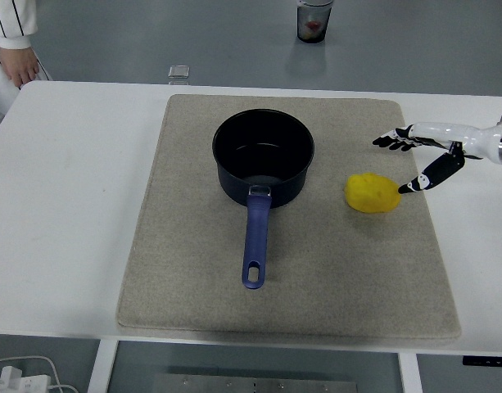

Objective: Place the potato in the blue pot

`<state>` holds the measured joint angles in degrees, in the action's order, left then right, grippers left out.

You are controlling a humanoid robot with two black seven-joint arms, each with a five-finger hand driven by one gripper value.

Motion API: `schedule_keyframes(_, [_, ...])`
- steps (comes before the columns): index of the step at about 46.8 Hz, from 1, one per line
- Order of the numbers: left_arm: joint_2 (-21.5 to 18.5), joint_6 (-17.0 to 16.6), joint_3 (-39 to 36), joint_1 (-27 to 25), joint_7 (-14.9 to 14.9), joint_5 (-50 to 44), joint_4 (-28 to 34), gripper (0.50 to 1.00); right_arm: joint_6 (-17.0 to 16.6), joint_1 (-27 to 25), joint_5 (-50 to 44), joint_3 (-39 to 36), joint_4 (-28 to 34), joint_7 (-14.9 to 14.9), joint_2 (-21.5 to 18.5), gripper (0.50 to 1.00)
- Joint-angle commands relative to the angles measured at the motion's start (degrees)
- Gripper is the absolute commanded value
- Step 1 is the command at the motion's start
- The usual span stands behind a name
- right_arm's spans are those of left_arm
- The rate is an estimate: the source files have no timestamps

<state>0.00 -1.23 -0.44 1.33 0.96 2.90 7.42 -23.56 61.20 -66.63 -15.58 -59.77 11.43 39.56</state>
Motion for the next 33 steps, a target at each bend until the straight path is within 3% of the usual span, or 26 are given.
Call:
schedule_keyframes(1, [0.0, 0.0, 0.0, -0.01, 0.0, 0.0, -0.03, 0.996, 1.5, -0.29, 0.27, 0.99, 0.0, 0.0, -1.32, 0.928])
schedule_keyframes(33, [0.0, 0.0, 0.0, -0.01, 0.0, 0.0, 0.05, 0.996, 1.85, -2.84, 0.8, 1.08, -0.96, 2.37, -1.76, 0.928])
